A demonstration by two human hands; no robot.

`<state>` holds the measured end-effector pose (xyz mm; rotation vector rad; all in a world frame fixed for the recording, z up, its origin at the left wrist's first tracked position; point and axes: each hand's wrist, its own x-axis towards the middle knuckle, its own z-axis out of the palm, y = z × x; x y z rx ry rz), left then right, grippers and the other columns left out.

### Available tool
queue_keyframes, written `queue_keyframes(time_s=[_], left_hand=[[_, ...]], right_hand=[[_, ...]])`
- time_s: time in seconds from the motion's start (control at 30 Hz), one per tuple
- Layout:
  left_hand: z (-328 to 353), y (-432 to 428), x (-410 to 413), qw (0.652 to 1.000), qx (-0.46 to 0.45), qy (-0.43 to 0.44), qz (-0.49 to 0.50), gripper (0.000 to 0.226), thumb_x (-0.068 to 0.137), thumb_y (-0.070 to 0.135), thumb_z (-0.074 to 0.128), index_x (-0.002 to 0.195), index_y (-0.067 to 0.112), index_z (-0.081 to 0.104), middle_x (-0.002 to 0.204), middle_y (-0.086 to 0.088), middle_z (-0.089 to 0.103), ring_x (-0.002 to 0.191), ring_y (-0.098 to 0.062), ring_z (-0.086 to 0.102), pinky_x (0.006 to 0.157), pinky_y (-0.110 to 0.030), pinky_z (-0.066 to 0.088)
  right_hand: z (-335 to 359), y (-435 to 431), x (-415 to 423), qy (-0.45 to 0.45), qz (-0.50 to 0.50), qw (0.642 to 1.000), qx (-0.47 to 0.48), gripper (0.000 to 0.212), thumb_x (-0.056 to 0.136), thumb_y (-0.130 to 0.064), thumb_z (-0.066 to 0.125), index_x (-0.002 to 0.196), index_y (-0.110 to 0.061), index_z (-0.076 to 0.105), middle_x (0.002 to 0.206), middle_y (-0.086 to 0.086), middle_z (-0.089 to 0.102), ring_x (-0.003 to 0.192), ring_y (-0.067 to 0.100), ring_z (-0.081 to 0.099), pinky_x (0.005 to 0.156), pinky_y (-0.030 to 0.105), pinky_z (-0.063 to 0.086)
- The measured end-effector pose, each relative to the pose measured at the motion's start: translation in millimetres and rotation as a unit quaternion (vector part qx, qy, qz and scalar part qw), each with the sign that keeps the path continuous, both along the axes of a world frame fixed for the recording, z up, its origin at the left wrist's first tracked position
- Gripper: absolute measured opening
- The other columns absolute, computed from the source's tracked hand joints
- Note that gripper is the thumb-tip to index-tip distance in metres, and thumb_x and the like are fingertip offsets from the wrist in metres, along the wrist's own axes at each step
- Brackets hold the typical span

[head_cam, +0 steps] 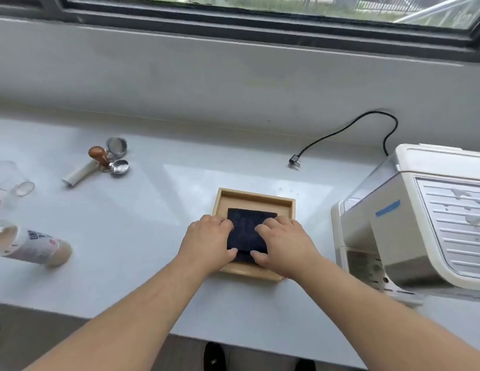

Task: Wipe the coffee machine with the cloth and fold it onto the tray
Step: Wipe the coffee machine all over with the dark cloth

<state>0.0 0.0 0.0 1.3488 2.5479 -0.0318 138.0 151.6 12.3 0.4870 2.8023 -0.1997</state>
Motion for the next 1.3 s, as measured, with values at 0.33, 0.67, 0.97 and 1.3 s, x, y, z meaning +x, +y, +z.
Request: queue_keyframes(time_s=[0.33, 0.67, 0.97, 1.3], left_hand=[[-27.0, 3.9, 2.6, 0.999, -0.032, 0.017, -0.011, 0.04, 0.092, 0.049, 0.061, 0.123, 0.024, 0.061, 0.126, 0.002, 0.064, 0.114, -0.025, 0.055, 0.09, -0.04, 0.049], [-47.2, -0.1, 8.7, 0.998, 0.031, 0.048, -0.004, 0.022, 0.096, 0.037, 0.058, 0.108, 0.023, 0.069, 0.113, -0.004, 0.067, 0.101, -0.03, 0.057, 0.077, -0.04, 0.042], [-36.2, 5.0, 13.2, 0.989, 0.146, -0.002, 0.033, 0.017, 0.101, 0.029, 0.053, 0.103, 0.015, 0.061, 0.093, -0.007, 0.069, 0.088, -0.034, 0.059, 0.075, -0.045, 0.046], [5.9, 21.1, 18.5, 0.975, 0.211, -0.03, 0.053, 0.013, 0.091, 0.024, 0.056, 0.102, 0.018, 0.059, 0.074, 0.006, 0.059, 0.071, -0.027, 0.056, 0.064, -0.037, 0.042]], right_hand=[[-34.3, -9.4, -8.9, -0.02, 0.009, 1.0, 0.007, 0.036, 0.096, -0.05, 0.053, 0.12, -0.025, 0.061, 0.116, 0.001, 0.06, 0.109, 0.028, 0.056, 0.1, 0.044, 0.042], [-57.8, -8.3, -8.8, 0.037, 0.017, 0.998, 0.041, 0.018, 0.097, -0.036, 0.055, 0.107, -0.023, 0.063, 0.103, 0.003, 0.061, 0.093, 0.032, 0.06, 0.085, 0.044, 0.043], [-51.3, -10.9, -8.4, 0.099, -0.021, 0.995, 0.02, 0.018, 0.092, -0.031, 0.059, 0.103, -0.016, 0.057, 0.096, 0.007, 0.061, 0.09, 0.034, 0.057, 0.077, 0.045, 0.042], [16.5, 0.3, -15.2, 0.223, -0.073, 0.969, -0.075, 0.014, 0.102, -0.03, 0.046, 0.098, -0.019, 0.053, 0.08, -0.006, 0.055, 0.068, 0.025, 0.052, 0.052, 0.036, 0.036]])
